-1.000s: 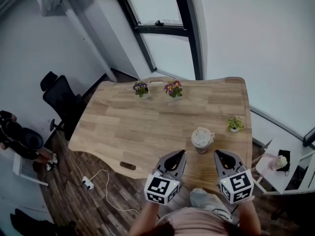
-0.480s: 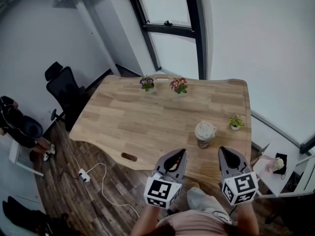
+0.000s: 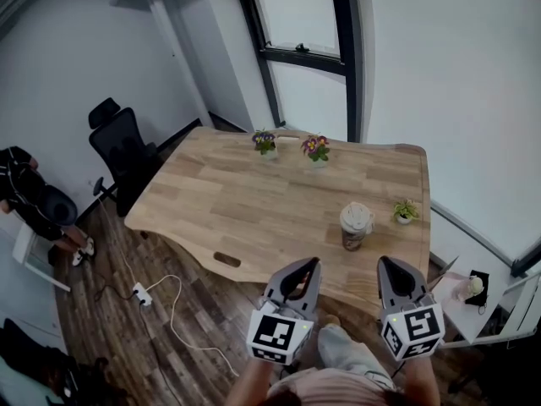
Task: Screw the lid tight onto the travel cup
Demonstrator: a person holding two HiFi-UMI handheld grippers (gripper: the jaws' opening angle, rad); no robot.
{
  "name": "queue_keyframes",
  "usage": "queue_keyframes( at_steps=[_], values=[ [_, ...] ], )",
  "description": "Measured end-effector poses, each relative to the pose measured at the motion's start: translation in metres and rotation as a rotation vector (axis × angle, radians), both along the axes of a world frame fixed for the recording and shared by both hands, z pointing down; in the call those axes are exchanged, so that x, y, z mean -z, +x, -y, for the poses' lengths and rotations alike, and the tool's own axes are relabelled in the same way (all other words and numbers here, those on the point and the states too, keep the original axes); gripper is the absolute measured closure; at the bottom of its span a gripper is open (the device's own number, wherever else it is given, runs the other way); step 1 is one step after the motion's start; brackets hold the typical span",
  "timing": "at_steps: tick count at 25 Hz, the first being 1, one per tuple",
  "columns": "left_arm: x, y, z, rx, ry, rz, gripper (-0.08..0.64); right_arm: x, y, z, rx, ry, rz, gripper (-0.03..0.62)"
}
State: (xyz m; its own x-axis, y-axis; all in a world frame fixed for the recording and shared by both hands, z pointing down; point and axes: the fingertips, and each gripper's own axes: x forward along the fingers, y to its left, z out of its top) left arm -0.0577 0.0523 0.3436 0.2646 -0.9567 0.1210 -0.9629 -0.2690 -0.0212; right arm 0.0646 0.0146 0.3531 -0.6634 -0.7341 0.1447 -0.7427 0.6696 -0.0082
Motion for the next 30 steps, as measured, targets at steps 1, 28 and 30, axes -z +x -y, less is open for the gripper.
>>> queue_keyframes(
  at_steps=[1,28,30],
  values=[
    [0.002,0.001,-0.005,0.003,0.006,0.0,0.56,0.003,0.001,-0.005,0.0,0.004,0.005,0.592],
    [0.023,0.019,-0.108,0.038,0.017,0.012,0.56,0.035,0.016,-0.104,-0.001,0.113,-0.038,0.593],
    [0.024,0.018,-0.111,0.038,0.026,0.012,0.56,0.036,0.015,-0.106,-0.004,0.118,-0.037,0.594]
  ],
)
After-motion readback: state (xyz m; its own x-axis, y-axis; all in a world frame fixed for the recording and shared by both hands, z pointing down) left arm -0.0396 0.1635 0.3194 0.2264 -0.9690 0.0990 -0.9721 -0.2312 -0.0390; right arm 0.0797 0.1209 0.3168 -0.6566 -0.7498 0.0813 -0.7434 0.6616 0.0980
